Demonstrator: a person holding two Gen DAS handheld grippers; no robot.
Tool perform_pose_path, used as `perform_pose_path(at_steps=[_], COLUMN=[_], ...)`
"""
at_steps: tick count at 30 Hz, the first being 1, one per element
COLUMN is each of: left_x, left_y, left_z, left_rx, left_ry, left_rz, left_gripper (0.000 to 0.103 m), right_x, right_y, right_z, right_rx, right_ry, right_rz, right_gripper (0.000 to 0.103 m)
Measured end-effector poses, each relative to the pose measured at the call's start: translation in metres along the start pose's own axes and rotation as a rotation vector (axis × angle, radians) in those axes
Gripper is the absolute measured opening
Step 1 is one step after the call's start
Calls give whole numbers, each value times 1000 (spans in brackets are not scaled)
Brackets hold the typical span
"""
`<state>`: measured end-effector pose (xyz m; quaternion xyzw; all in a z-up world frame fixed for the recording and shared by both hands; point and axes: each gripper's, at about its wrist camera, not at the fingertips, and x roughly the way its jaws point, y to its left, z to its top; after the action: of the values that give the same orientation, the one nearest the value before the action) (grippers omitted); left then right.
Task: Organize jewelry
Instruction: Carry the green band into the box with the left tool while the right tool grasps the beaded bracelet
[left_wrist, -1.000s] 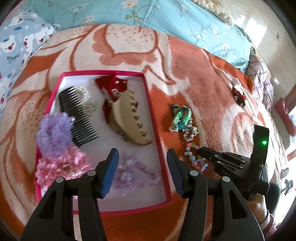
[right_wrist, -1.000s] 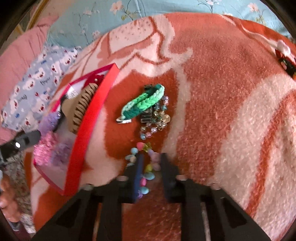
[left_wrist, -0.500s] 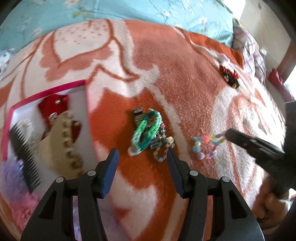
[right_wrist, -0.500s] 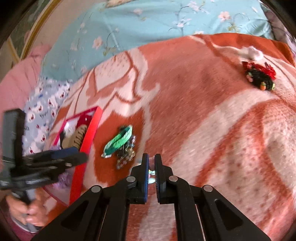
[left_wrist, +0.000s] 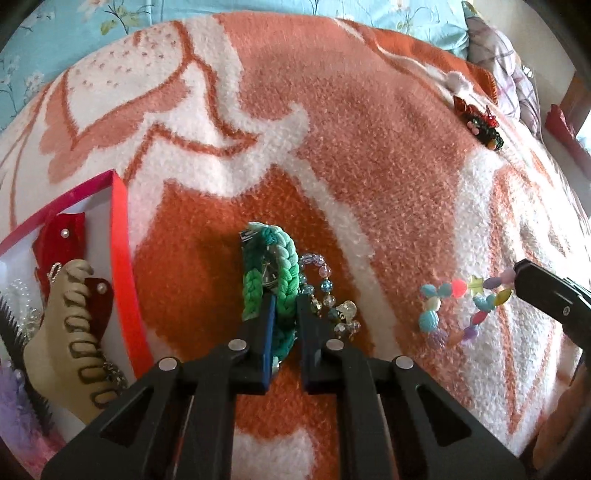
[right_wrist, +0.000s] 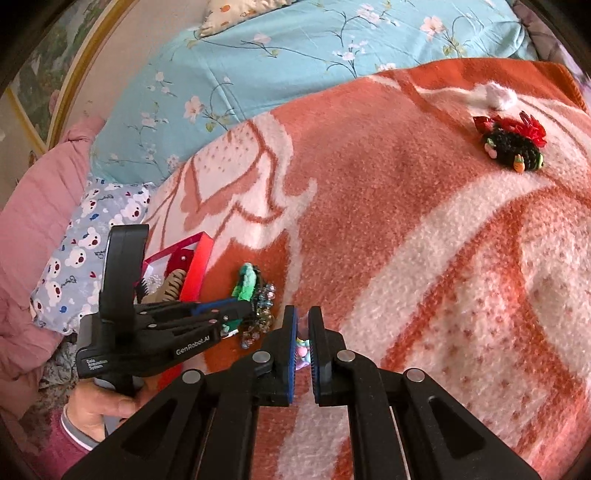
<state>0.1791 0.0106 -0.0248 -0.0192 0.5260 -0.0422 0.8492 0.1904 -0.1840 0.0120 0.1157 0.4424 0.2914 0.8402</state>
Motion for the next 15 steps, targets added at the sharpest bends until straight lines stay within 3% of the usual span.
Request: perform_pose_path(at_steps=[7, 15], left_x=[-42, -90], left_y=[19, 39], left_z=[-14, -34], left_rx=[-80, -144], left_ry=[-69, -146], left_rz=[-74, -83], left_gripper=[8, 8], right_x=[-11, -24], right_y=[15, 40], right_z=[3, 6], right_rx=[-22, -57], right_ry=[-25, -47], right_rz=[22, 50], right_gripper=[5, 5])
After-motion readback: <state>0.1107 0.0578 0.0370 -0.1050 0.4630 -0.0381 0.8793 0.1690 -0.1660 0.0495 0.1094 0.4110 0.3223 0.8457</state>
